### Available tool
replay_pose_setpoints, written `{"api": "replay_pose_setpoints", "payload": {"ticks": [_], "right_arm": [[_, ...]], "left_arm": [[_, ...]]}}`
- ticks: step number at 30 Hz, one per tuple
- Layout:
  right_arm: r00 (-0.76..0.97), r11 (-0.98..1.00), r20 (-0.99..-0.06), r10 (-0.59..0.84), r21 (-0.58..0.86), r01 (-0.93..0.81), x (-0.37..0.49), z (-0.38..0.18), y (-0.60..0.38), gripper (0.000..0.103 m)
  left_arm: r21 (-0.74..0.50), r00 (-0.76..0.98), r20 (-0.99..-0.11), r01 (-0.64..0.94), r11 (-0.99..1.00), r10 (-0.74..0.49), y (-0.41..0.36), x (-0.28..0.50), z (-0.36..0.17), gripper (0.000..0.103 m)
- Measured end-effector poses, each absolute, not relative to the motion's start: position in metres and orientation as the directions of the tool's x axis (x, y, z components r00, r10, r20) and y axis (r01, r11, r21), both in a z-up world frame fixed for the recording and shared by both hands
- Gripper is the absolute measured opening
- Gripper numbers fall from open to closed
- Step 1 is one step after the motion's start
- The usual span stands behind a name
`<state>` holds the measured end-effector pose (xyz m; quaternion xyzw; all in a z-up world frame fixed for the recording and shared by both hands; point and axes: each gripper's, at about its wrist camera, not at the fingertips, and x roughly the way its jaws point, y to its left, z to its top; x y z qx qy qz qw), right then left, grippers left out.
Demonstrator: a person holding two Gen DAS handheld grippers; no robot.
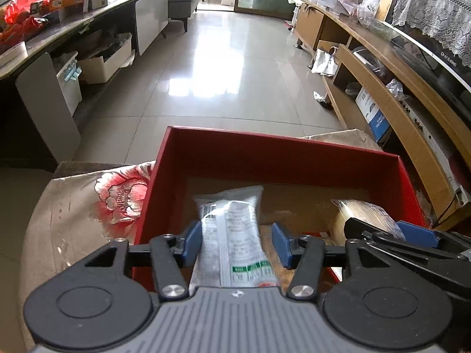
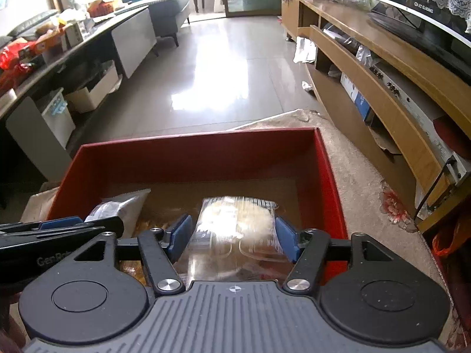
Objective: Organize snacks
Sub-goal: 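Lower both snacks into the red box and open both tools, then move both tools back from the red box toward the snacks on the table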
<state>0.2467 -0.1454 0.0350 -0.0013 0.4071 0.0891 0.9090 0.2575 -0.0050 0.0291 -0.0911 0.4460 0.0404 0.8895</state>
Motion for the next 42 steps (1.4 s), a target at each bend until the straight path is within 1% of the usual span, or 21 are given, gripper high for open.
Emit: {"api": "replay_pose_setpoints", "payload": {"ticks": [5, 10, 26, 42], "right_arm": [[0.658, 0.986, -0.738, 0.15, 0.062, -0.156, 0.247, 0.035, -0.148, 0.073], [0.657, 0.986, -0.738, 0.15, 0.064, -0.153, 0.248, 0.037, -0.15, 0.074], [0.702, 0.993, -0.704, 0.112, 0.049, -0.108, 0.231, 0.055, -0.163, 0.076], [0.723, 0.993, -0.681, 0.114, 0.053, -0.107, 0.193, 0.066, -0.173, 0.077]], "left_arm": [[-0.14, 0.598, -0.801, -0.157, 0.978, -0.018, -0.003, 0.257, 0.032, 0.06], [-0.154, 0.606, -0.795, -0.157, 0.976, -0.028, -0.001, 0.256, 0.036, 0.064], [-0.189, 0.626, -0.777, -0.124, 0.974, -0.071, 0.0, 0.237, 0.05, 0.065], [-0.228, 0.637, -0.758, -0.056, 0.972, -0.141, -0.01, 0.197, 0.063, 0.066]]}}
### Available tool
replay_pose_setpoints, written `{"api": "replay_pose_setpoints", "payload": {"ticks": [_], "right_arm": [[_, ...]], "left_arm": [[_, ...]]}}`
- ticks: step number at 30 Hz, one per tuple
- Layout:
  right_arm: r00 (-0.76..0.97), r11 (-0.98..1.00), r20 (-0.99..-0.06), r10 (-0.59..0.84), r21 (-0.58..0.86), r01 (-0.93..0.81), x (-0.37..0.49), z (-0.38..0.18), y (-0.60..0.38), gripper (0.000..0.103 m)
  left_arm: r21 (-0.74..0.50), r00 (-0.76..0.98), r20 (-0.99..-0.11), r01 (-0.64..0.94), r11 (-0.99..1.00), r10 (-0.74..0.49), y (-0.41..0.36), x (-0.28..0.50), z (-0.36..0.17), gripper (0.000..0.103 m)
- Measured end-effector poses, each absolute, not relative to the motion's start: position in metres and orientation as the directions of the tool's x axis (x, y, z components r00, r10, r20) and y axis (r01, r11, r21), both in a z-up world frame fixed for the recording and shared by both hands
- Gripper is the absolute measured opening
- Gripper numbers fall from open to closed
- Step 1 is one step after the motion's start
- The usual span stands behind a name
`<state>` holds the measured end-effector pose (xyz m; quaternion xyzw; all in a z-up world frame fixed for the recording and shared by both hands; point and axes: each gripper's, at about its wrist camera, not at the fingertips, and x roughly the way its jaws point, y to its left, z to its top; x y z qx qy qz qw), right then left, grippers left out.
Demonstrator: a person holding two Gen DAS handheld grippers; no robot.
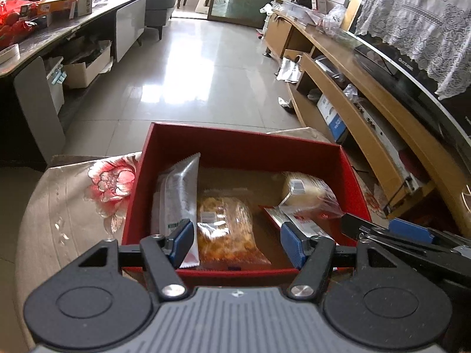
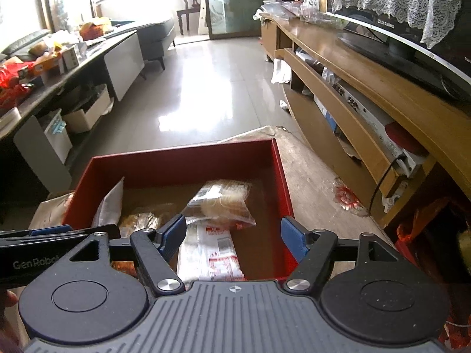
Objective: Organize snacks
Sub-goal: 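Move both tools back from the red box toward the snacks on the table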
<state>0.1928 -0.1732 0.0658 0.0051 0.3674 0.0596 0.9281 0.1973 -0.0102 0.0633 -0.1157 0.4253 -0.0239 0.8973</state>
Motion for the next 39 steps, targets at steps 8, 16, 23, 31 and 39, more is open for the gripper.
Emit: {"api": "replay_pose_setpoints", "payload": {"ticks": [8, 16, 23, 31, 39], "right_arm": [[0.72, 0.993, -0.685, 0.109, 0.05, -0.103, 0.175, 0.064, -0.181, 0.077], [0.701, 0.994, -0.705, 0.103, 0.042, -0.104, 0.163, 0.057, -0.184, 0.077], [0.689, 0.994, -0.718, 0.104, 0.046, -0.101, 0.144, 0.051, -0.19, 0.077], [0.663, 0.993, -0.741, 0.107, 0.044, -0.111, 0.118, 0.04, -0.193, 0.078], [0.622, 0.99, -0.774, 0.117, 0.041, -0.136, 0.093, 0.027, -0.19, 0.079]], "left_arm": [[-0.235, 0.63, -0.76, -0.033, 0.971, -0.162, -0.014, 0.183, 0.063, 0.066], [-0.235, 0.606, -0.775, -0.009, 0.972, -0.181, -0.02, 0.167, 0.055, 0.066], [-0.225, 0.577, -0.795, 0.004, 0.974, -0.186, -0.02, 0.142, 0.044, 0.066], [-0.228, 0.532, -0.821, 0.024, 0.973, -0.206, -0.023, 0.112, 0.029, 0.066], [-0.259, 0.515, -0.828, 0.003, 0.966, -0.224, -0.006, 0.098, 0.025, 0.066]]}}
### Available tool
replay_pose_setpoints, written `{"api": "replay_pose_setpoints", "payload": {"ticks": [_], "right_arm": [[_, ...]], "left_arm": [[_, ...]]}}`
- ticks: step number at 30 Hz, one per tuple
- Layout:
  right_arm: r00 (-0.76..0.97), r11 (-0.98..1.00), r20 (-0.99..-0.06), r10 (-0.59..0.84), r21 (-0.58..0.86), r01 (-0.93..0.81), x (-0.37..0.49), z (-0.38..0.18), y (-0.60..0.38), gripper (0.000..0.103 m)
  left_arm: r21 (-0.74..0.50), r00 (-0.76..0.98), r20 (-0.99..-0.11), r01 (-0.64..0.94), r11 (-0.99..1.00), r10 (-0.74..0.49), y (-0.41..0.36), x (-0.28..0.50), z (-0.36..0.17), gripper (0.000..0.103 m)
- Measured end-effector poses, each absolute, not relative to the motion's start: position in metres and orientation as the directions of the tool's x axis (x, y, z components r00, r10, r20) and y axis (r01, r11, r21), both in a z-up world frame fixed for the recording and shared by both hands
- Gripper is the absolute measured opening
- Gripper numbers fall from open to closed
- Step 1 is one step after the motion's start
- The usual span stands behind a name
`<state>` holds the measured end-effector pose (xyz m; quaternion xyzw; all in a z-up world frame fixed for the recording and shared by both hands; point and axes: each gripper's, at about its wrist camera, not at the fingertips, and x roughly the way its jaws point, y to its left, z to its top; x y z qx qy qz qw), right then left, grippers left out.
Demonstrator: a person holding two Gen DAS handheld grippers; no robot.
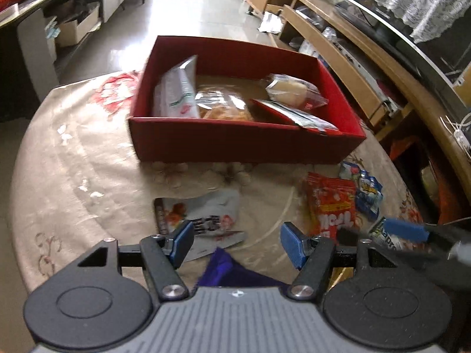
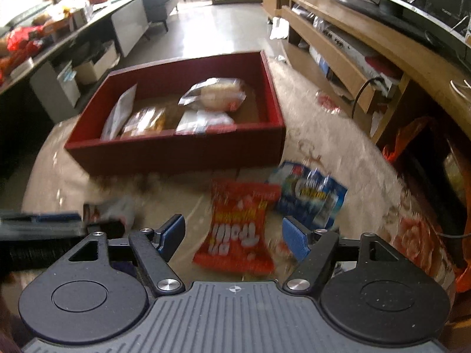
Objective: Organize snacks
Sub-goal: 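Move both tools back from the red box toward the snacks on the table, then grasp the dark blue pouch with right tool while left tool approaches the white duck-snack pouch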
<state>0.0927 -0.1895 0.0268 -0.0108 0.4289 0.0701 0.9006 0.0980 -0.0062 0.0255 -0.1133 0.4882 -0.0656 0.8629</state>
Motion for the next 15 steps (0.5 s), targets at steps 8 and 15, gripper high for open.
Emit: {"api": "replay_pose_setpoints", "payload": {"ticks": [8, 15], "right_arm": [[0.536, 0.953, -0.826, 0.176, 0.006, -0.303, 0.074, 0.004, -0.15, 0.079], [0.457, 0.889, -0.86, 0.226, -0.009, -0.458, 0.068, -0.011, -0.116, 0.079]], "left_arm": [[-0.274, 0.523, -0.826, -0.048, 0.961, -0.209, 0.02, 0.091, 0.025, 0.066], [-0.277, 0.521, -0.83, -0.072, 0.958, -0.201, 0.036, 0.09, 0.021, 0.066]]}}
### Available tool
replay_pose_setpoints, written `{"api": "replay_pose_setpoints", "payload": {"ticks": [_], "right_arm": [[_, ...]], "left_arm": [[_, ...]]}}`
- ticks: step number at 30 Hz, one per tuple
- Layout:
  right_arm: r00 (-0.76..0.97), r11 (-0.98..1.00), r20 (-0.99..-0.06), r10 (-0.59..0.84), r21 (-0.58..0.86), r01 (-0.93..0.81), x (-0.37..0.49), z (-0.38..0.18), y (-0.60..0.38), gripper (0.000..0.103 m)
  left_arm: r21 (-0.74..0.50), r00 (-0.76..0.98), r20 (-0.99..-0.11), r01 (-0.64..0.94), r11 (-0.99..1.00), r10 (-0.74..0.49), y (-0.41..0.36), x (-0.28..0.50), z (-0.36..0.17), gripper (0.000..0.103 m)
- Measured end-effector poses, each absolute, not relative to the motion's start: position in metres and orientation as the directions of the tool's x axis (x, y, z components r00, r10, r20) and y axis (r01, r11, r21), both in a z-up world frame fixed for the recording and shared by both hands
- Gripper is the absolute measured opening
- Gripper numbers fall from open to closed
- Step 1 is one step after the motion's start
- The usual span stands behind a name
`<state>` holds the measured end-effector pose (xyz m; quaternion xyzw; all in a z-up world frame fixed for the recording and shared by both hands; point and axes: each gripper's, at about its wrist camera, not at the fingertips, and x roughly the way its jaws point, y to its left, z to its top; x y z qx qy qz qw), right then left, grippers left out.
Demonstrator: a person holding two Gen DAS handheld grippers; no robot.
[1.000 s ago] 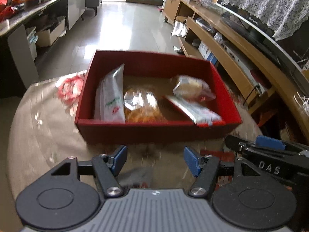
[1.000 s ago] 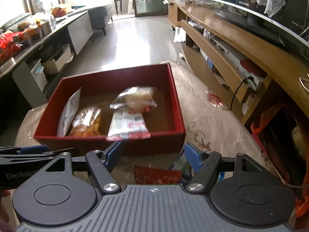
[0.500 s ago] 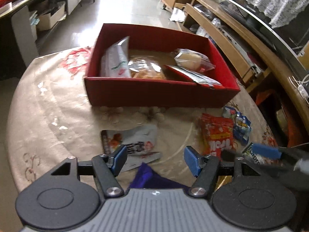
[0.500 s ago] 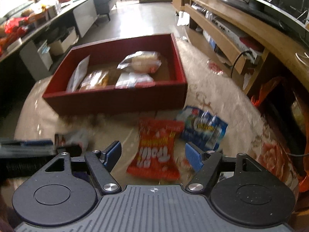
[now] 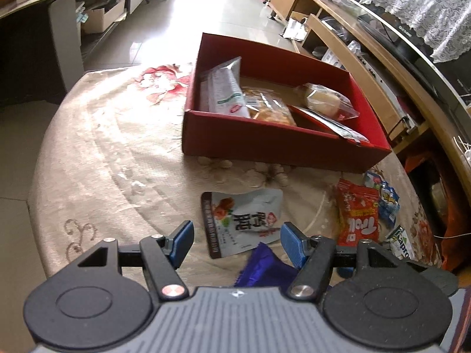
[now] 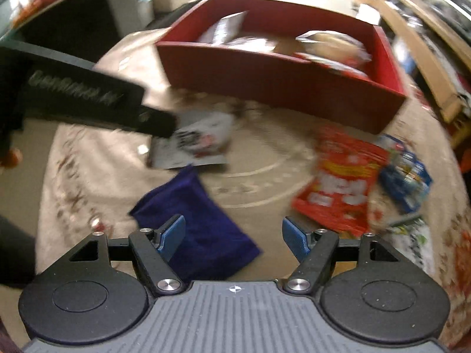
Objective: Organize snacks
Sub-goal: 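Grasp the dark blue pouch with right tool while left tool approaches the white duck-snack pouch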
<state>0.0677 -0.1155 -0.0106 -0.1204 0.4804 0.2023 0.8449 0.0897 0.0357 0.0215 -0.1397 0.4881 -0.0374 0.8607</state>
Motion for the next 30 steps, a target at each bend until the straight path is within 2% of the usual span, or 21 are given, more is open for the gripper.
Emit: {"api": "replay_pose_setpoints", "payload": {"ticks": [5, 9, 11, 14, 17, 21, 24, 27, 30], "right_arm": [[0.381, 0.816, -0.89, 0.251, -0.018, -0.578, 0.064, -0.022, -0.092, 0.081], [0.359, 0.765, -0.906, 0.226, -0.063, -0.641, 0.06, -0.034, -0.075, 0.091], [0.368, 0.761, -0.909, 0.197, -0.095, -0.642, 0.059, -0.038, -0.073, 0.09], [0.366, 0.788, -0.907, 0.207, -0.067, -0.612, 0.06, -0.034, -0.083, 0.082], [0.373, 0.816, -0.905, 0.203, -0.054, -0.575, 0.059, -0.034, -0.096, 0.08], [0.374, 0.846, -0.901, 0.218, -0.016, -0.532, 0.048, -0.03, -0.112, 0.075], [0.382, 0.872, -0.892, 0.243, 0.029, -0.488, 0.038, -0.024, -0.131, 0.07], [0.38, 0.882, -0.894, 0.238, 0.035, -0.471, 0.033, -0.028, -0.144, 0.072], [0.375, 0.889, -0.894, 0.246, 0.053, -0.455, 0.036, -0.03, -0.152, 0.074]], "left_arm": [[-0.289, 0.513, -0.833, -0.081, 0.954, -0.208, 0.043, 0.09, 0.019, 0.066], [-0.288, 0.507, -0.836, -0.081, 0.954, -0.209, 0.045, 0.091, 0.017, 0.066], [-0.291, 0.504, -0.837, -0.077, 0.954, -0.215, 0.045, 0.092, 0.017, 0.066], [-0.288, 0.496, -0.84, -0.062, 0.956, -0.221, 0.042, 0.095, 0.015, 0.066], [-0.266, 0.483, -0.848, -0.031, 0.964, -0.218, 0.035, 0.101, 0.012, 0.066], [-0.243, 0.46, -0.853, 0.069, 0.968, -0.247, 0.021, 0.115, 0.008, 0.066], [-0.184, 0.434, -0.863, 0.208, 0.961, -0.259, 0.004, 0.126, 0.003, 0.066], [-0.098, 0.433, -0.869, 0.324, 0.941, -0.24, -0.012, 0.137, 0.0, 0.066], [-0.074, 0.421, -0.873, 0.385, 0.92, -0.247, -0.021, 0.15, -0.001, 0.066]]}}
